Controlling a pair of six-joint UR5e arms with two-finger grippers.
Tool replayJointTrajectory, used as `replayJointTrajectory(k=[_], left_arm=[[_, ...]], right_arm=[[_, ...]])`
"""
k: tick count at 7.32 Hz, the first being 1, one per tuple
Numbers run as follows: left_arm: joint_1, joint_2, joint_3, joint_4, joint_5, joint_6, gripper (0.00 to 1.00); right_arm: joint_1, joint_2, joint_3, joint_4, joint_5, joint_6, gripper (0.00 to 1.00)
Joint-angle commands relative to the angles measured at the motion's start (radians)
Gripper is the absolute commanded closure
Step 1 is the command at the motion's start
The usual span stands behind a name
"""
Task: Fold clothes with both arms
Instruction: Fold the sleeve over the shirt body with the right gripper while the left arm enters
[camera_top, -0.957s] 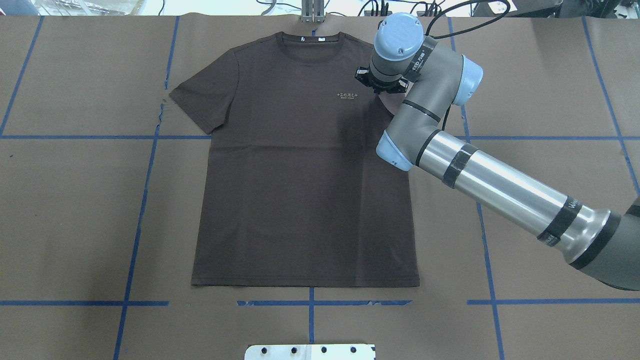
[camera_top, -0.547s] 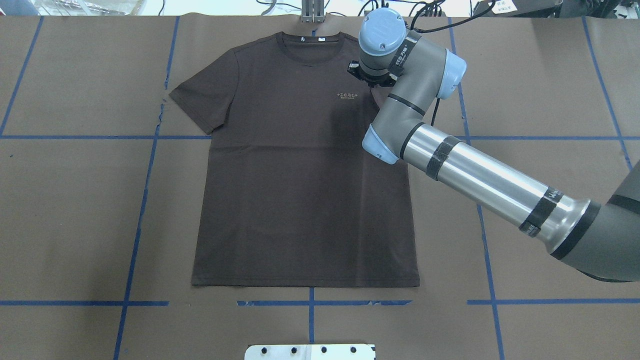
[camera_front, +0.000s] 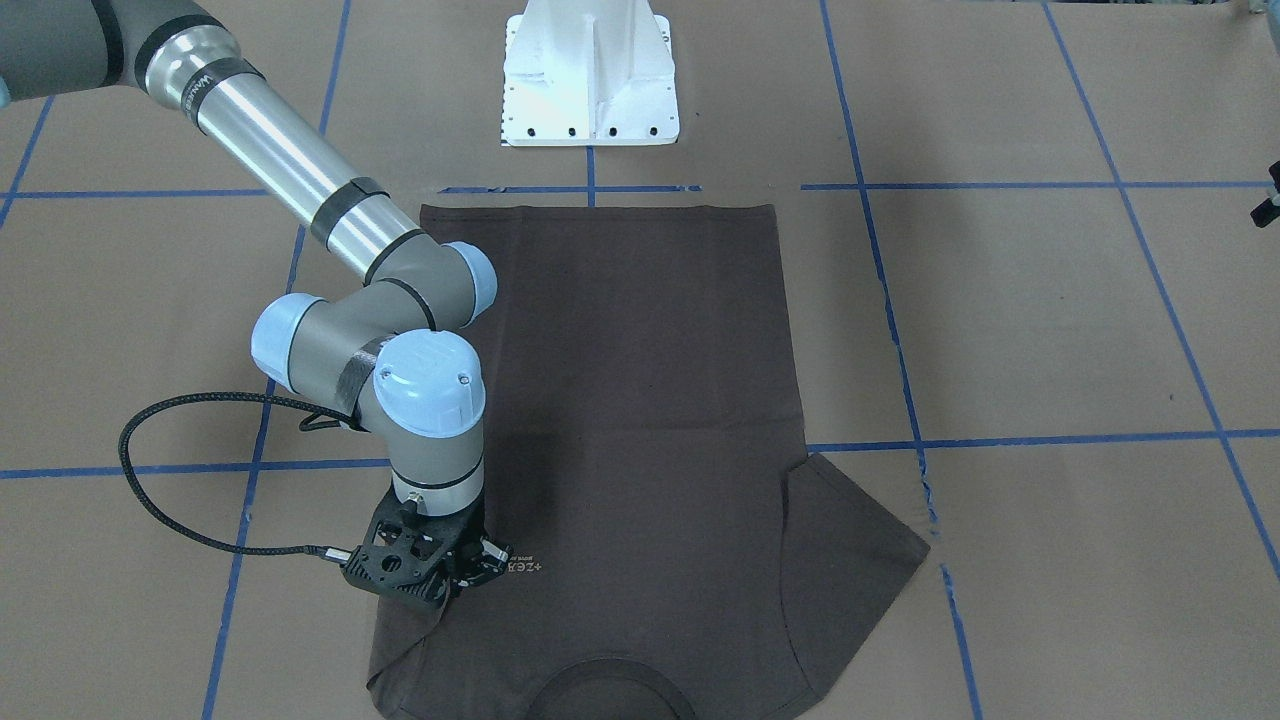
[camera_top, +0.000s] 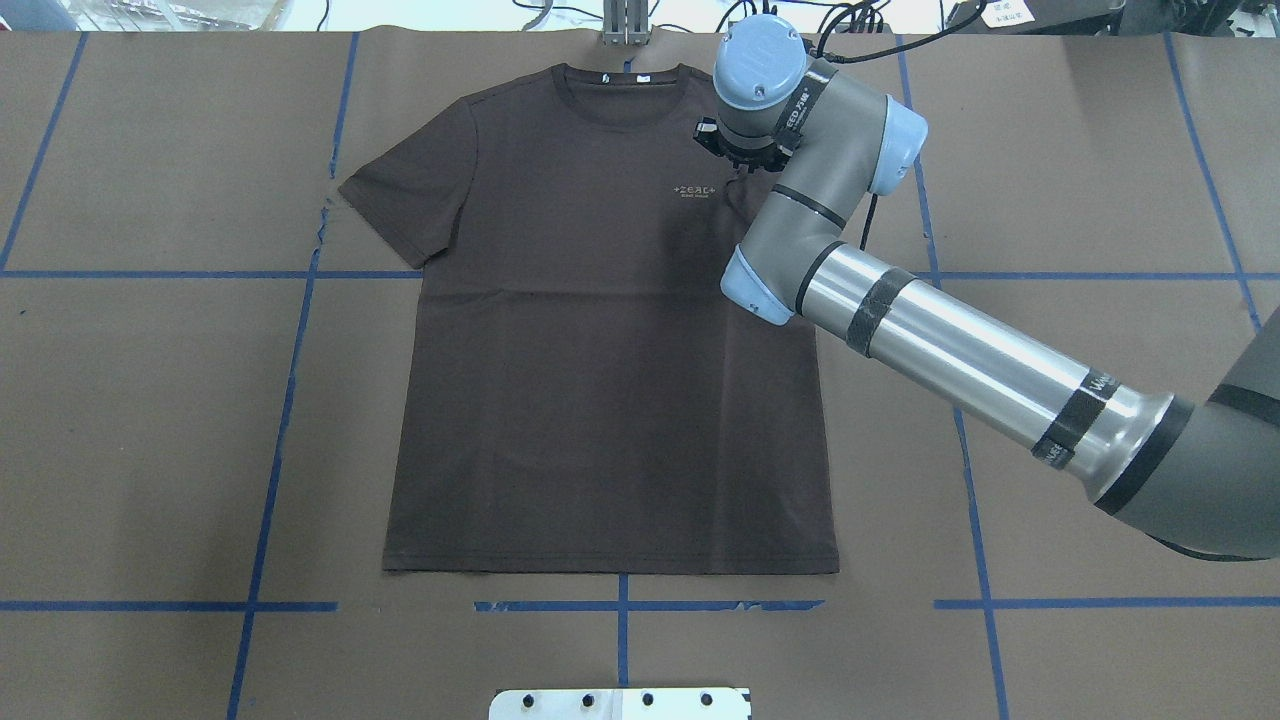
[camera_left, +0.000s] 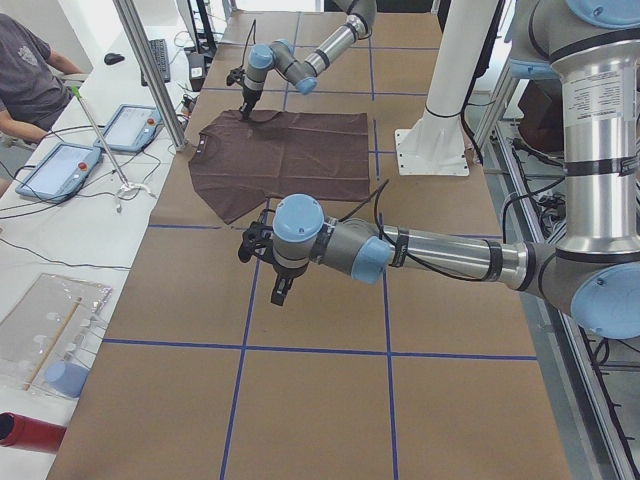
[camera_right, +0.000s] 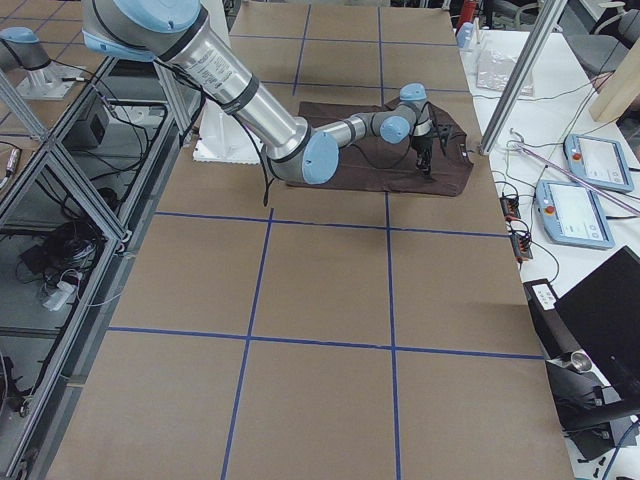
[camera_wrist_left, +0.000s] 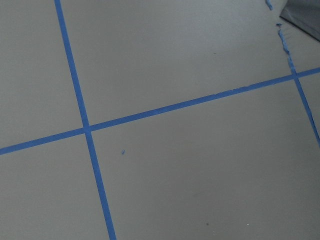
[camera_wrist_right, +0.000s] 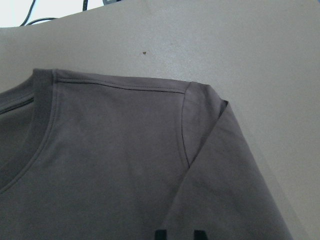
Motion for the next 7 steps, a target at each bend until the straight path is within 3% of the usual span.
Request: replayJointTrajectory(k=[1, 3, 4, 6, 7], left_arm=[[0.082, -0.080, 0.004, -0.110, 0.000, -0.220, 0.00], [0.235, -0.245, 0.033, -0.142, 0.012, -0.483, 0.00], [0.295, -0.320, 0.059, -0.143, 0.058, -0.659, 0.00], [0.508, -0.472, 0.207, -0.151, 0.342, -0.874, 0.00], [0.521, -0.552, 0.313, -0.183, 0.374, -0.926, 0.00]], right_arm=[[0.016, -0.064, 0.138, -0.003, 0.034, 0.004, 0.00], [0.046, -0.271, 0.405, 0.003, 0.170, 0.004, 0.00], [0.048, -0.336, 0.514, 0.002, 0.181, 0.007, 0.00], [0.049, -0.567, 0.811, 0.000, 0.204, 0.007, 0.00], [0.054, -0.653, 0.898, 0.002, 0.238, 0.007, 0.00]])
